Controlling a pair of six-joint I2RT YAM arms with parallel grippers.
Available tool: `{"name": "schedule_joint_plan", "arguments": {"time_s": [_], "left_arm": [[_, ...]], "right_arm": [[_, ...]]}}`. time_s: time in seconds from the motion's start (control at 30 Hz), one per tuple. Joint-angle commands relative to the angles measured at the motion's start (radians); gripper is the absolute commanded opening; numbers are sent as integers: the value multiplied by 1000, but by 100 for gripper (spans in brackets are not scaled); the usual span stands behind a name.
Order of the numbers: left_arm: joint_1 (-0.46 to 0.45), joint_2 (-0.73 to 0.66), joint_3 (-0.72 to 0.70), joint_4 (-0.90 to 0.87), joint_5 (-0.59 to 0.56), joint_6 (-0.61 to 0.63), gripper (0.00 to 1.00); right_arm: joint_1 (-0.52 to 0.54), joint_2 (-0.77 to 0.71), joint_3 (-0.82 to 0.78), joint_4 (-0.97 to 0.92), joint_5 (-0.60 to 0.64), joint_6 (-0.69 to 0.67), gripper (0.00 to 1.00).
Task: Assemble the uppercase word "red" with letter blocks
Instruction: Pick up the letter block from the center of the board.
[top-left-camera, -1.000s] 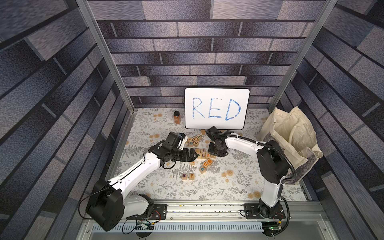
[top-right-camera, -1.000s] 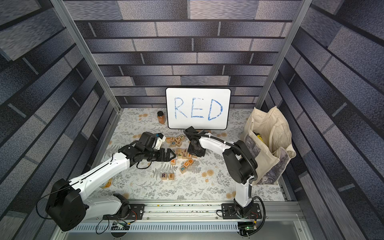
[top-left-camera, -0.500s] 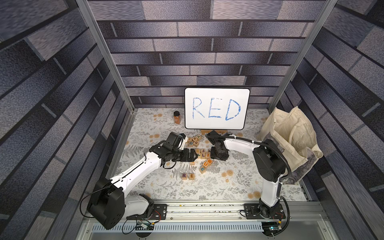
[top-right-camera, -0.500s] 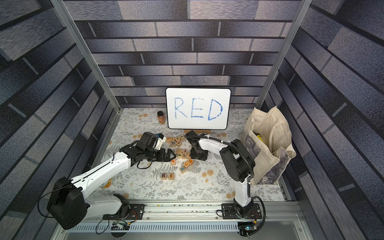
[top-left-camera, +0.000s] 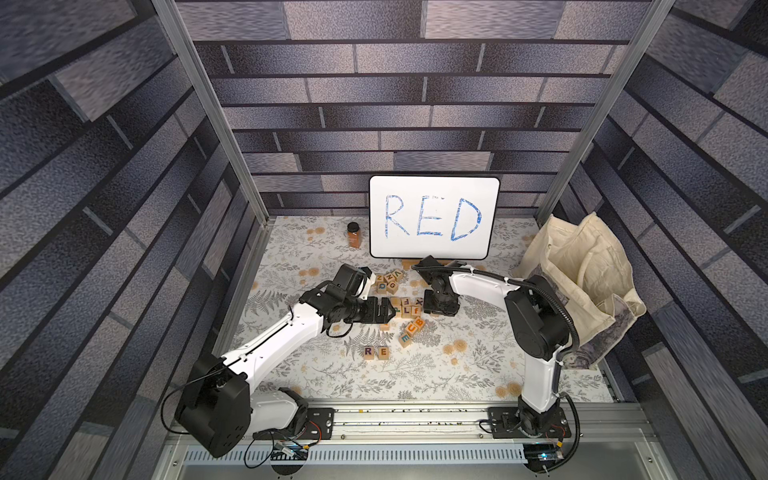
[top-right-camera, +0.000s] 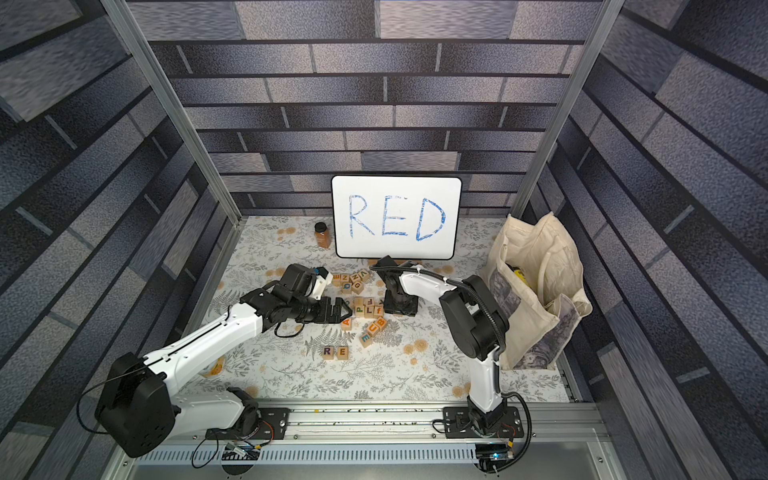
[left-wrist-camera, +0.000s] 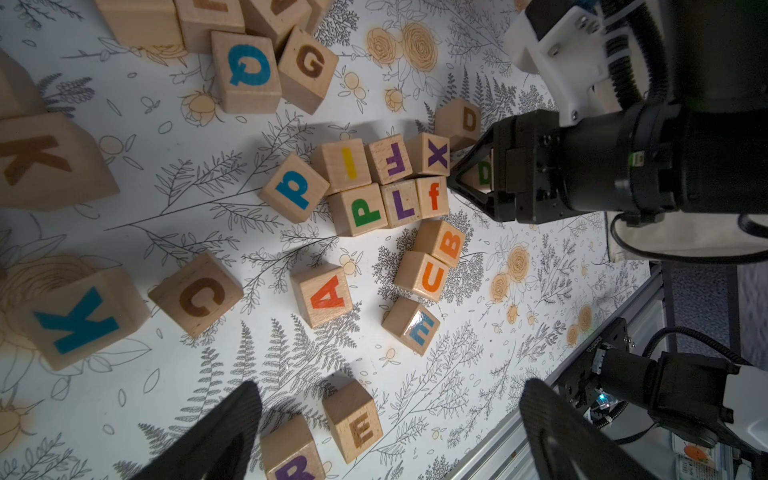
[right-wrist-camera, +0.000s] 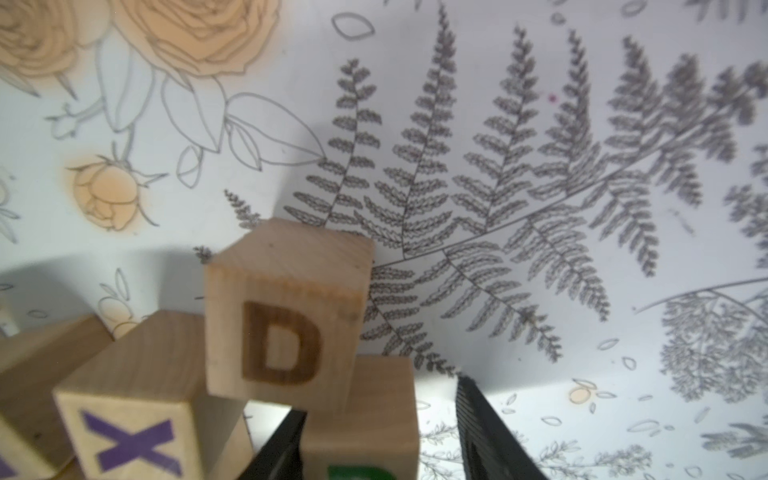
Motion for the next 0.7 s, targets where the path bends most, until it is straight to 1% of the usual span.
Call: {"name": "schedule_joint_plan", "arguments": {"time_s": [0.0,0.13,0.23,0.33,0.4,0.67], "left_arm": [[5,8,26,-8,14,15,100],[5,8,26,-6,12,12,100],[3,8,25,-3,10,6,100],[-2,8,24,1,6,1,100],[-6,10,25,4,5,-2,100],[-34,13,24,13,-10,-12,100]], "right_arm": [[-11,18,28,-31,15,-36,47],[-15,25,34,-34,10,-45,42],[-15,20,36,-35,10,-47,34],[-15,10,36,-42,18,-50,21],[-15,-1,36,-47,22,-55,16],[-15,-62,18,-55,20,-60,16]]}}
